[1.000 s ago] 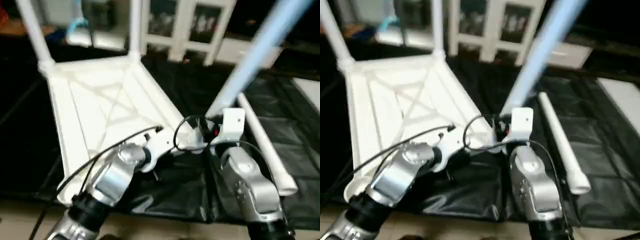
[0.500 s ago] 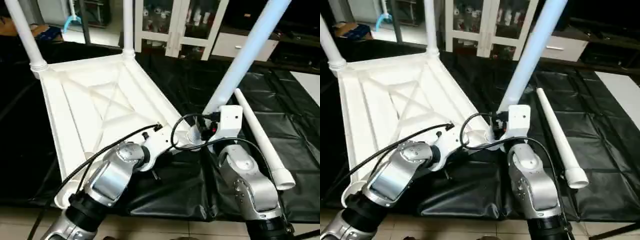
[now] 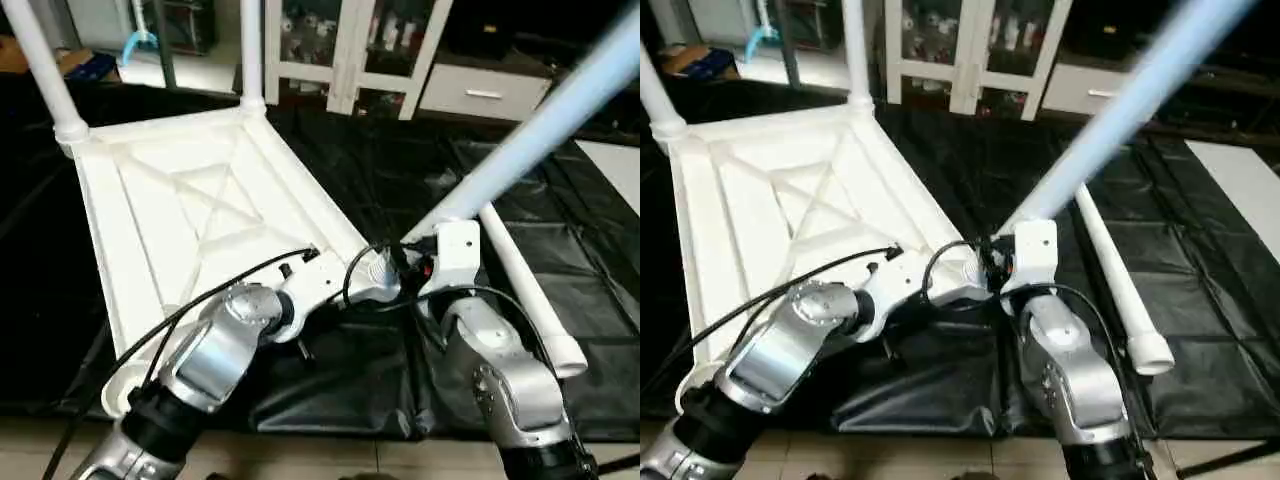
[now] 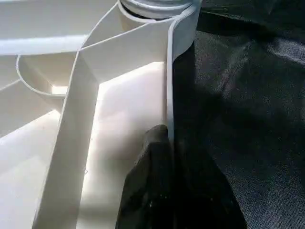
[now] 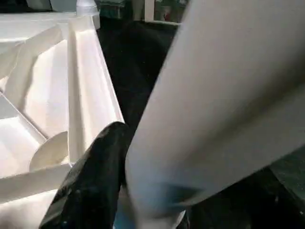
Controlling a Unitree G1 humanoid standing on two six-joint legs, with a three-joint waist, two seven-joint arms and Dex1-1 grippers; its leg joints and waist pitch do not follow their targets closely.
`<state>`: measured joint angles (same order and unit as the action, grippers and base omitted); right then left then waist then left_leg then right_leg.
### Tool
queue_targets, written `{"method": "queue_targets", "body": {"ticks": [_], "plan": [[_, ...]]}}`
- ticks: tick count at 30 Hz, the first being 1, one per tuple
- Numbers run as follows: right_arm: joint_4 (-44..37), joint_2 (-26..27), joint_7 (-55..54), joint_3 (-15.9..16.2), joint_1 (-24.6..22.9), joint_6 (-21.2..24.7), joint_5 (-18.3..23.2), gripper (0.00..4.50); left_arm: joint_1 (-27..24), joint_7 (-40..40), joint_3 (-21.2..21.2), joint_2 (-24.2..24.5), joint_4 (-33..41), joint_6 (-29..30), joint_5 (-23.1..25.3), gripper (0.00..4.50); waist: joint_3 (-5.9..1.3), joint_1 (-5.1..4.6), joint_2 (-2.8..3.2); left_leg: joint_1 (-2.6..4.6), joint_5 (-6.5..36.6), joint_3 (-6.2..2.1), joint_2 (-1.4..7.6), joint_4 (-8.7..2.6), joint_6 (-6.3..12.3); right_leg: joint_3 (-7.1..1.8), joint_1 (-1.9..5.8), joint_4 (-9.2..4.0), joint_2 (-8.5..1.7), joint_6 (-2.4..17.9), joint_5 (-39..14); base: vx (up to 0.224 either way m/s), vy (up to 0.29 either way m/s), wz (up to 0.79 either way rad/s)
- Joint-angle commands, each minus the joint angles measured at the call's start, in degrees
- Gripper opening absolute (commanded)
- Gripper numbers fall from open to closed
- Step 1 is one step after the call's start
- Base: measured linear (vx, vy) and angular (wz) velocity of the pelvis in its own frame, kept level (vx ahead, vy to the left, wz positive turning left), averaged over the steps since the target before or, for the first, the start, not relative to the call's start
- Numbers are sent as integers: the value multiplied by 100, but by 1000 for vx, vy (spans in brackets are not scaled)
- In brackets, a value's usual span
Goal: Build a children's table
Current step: Pick table leg
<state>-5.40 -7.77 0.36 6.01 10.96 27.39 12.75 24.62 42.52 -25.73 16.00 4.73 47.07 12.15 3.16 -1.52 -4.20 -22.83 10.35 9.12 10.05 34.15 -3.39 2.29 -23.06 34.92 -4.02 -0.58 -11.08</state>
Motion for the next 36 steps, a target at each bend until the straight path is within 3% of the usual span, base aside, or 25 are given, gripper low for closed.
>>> {"method": "queue_targets", "body": {"ticks": [1, 9, 10, 19, 25, 33, 36], "plan": [[469, -209, -84, -262, -258, 398, -253, 307, 194, -300, 272, 233, 151, 57, 253, 0, -293, -13, 124, 123, 1675, -69, 277, -495, -249, -249, 183, -448, -302, 754, -987, 0, 0, 0], [379, -273, -15, -212, -239, 415, -283, 349, 214, -317, 249, 305, 159, 51, 159, 0, -292, -54, 116, 119, 1738, -67, 272, -490, -237, -248, 177, -453, -301, 760, -1122, 0, 0, 0], [375, -261, -1, -226, -235, 380, -262, 321, 214, -316, 248, 311, 161, 49, 154, 0, -295, -60, 109, 127, 1743, -60, 272, -480, -226, -250, 170, -461, -300, 767, -1127, 0, 0, 0], [287, -283, 127, -178, -234, 320, -235, 274, 199, -258, 185, 367, 195, 21, 90, 0, -315, -52, 114, 131, 1460, -41, 274, -460, -143, -251, 198, -420, -296, 887, -769, 0, 0, 0], [233, -267, 223, -171, -249, 201, -188, 257, 172, -84, 7, 578, 143, -424, 50, 0, -339, -20, 130, 144, 1346, -34, 279, -447, -135, -247, 213, -391, -290, 928, -614, 0, 0, 0], [90, -170, 456, -410, -220, -94, 105, 224, 155, 349, -200, 978, -181, -1874, 1, 0, -367, 46, 162, 185, 1146, -8, 279, -425, -133, -248, 219, -348, -279, 1023, -282, 0, 0, 0], [20, -108, 611, -607, -212, -212, 377, 219, 213, 565, -289, 1195, -552, -2899, -35, 0, -369, 81, 162, 177, 1121, 0, 273, -429, -101, -246, 234, -340, -288, 1047, -244, 0, 0, 0]]}}
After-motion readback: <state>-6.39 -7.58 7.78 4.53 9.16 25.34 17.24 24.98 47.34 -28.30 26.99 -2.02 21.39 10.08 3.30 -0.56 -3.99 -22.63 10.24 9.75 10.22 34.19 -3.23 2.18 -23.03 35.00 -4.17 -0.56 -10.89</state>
